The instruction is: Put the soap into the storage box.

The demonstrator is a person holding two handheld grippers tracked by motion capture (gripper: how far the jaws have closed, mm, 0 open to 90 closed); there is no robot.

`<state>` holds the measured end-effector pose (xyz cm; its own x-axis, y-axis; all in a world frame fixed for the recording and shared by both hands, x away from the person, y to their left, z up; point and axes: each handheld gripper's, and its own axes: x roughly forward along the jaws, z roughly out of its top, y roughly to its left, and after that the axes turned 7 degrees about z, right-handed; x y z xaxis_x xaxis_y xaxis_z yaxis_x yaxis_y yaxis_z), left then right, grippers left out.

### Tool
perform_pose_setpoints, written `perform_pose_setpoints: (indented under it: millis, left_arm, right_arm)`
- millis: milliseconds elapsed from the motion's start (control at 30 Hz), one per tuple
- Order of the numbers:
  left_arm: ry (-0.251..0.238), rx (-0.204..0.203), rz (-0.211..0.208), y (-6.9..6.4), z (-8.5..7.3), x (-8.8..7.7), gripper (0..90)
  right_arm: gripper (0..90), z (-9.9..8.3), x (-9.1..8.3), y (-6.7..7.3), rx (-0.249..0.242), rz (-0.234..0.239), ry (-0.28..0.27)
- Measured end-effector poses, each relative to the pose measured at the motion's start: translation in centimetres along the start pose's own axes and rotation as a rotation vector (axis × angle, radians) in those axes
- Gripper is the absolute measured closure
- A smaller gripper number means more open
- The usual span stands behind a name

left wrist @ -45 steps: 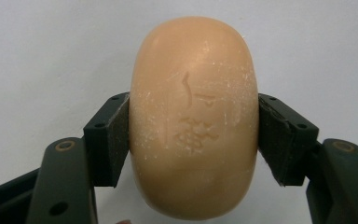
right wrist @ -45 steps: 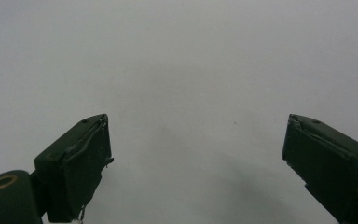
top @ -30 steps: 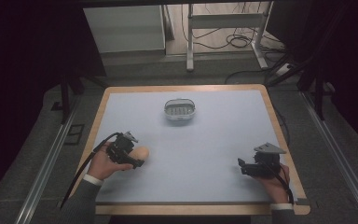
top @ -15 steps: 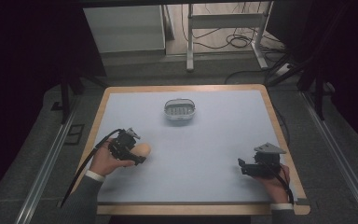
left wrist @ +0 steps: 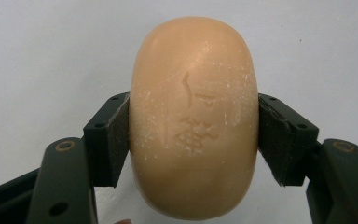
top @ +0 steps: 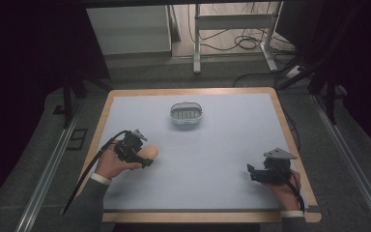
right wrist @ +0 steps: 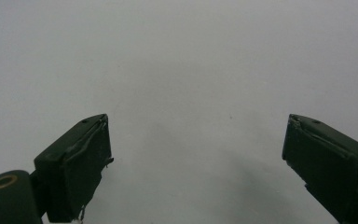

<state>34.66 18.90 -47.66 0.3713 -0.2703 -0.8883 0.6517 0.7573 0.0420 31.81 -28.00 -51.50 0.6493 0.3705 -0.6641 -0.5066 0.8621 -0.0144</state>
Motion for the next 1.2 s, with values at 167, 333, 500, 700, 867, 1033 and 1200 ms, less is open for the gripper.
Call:
perform_pose_setpoints:
  millis: [167, 333, 500, 700, 867, 1033, 1200]
  left_arm:
    - [0.000, 0.007, 0.003, 0.0, 0.4, -0.1, 32.7]
    - [-0.008, 0.010, 0.006, 0.1, 1.0, -0.3, 32.7]
    - [-0.006, 0.018, 0.009, 0.1, 1.4, -0.3, 32.7]
    - [-0.010, 0.024, 0.007, 0.0, 1.8, -0.3, 32.7]
    - [-0.007, 0.025, 0.013, 0.1, 2.2, -0.5, 32.7]
    - [-0.010, 0.031, 0.017, 0.2, 2.5, -0.7, 32.7]
    - [-0.015, 0.031, 0.019, 0.3, 2.9, -0.7, 32.7]
  right_arm:
    - [7.8, 0.0, 0.0, 0.0, 0.002, -0.001, 0.003]
    - [7.7, 0.0, 0.1, 0.0, 0.002, -0.001, 0.004]
    - [7.7, -0.1, 0.1, -0.1, 0.007, -0.002, 0.006]
    - [7.8, -0.1, 0.0, -0.1, 0.005, -0.003, 0.006]
    - [7.8, -0.1, -0.1, -0.2, 0.007, -0.005, 0.002]
    - [7.7, -0.1, -0.1, -0.2, 0.008, -0.005, 0.000]
    - [7.8, -0.1, -0.1, -0.2, 0.007, -0.004, 0.002]
